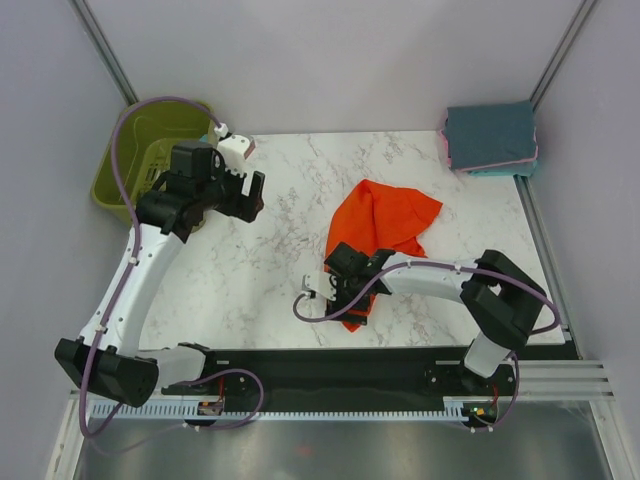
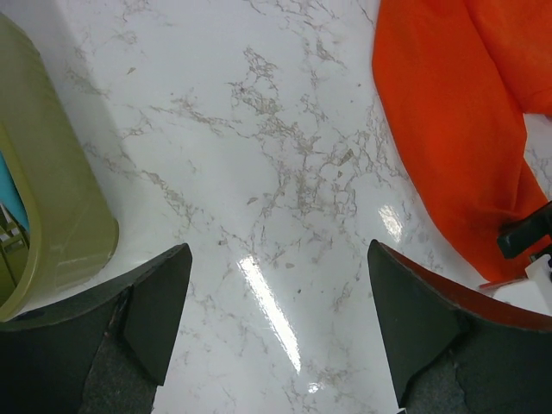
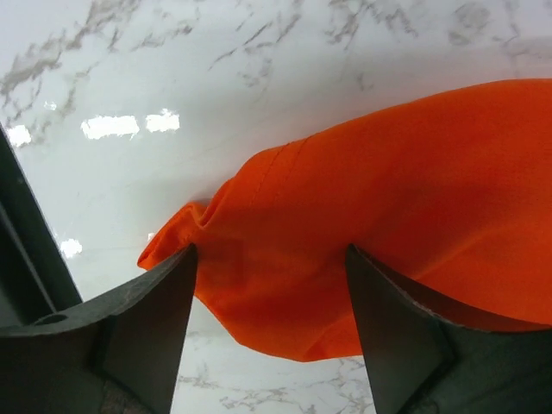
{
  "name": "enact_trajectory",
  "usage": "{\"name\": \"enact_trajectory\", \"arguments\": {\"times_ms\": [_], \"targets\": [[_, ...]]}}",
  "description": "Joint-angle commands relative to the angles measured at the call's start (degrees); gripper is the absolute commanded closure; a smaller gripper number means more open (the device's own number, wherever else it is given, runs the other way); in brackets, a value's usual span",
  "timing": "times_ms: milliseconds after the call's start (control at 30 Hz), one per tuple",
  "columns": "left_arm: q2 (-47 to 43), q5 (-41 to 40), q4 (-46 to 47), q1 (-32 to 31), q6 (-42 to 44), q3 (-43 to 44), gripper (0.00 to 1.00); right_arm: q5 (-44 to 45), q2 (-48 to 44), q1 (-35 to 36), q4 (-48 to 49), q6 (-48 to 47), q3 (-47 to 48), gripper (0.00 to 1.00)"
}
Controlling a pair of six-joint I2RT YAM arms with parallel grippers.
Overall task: Fold and stack the t-shirts
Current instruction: Flatten the tshirt out
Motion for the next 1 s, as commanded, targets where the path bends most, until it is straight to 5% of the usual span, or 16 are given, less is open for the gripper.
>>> {"name": "enact_trajectory", "arguments": {"times_ms": [0,67,100,167,400,733,900,967], "targets": [[-1.7,2.1,-0.2,0.6,-1.8,1.9,0.1,6.0,2.5,0.6,4.9,1.1,1.8,0.25],[-1.5,2.5,-0.1,0.6,-1.8,1.8,0.1,6.3,4.0,0.5,4.6,1.3,2.9,0.44],[-1.4,2.6,-0.1,0.6,-1.9,1.8,0.1,6.5,4.2,0.6,4.2,1.5,4.2,0.75],[-1.2,2.9,0.1,0.8,-1.9,1.8,0.1,8.6,3.4,0.7,3.0,1.7,5.6,1.0],[-0.8,2.5,0.4,1.0,-1.9,0.6,0.11,19.1,-8.1,-1.2,0.4,-4.7,18.1,1.0],[1.9,1.3,1.9,1.0,-2.2,2.4,0.12,27.1,-4.8,-5.3,5.7,-17.6,61.6,1.0],[3.2,1.3,2.4,1.0,-2.7,4.5,0.12,27.7,-4.5,-5.4,7.3,-22.9,62.5,1.0],[3.3,0.0,2.7,1.0,-2.7,5.2,0.12,25.4,-6.2,-5.2,3.7,-20.4,56.1,0.83]]}}
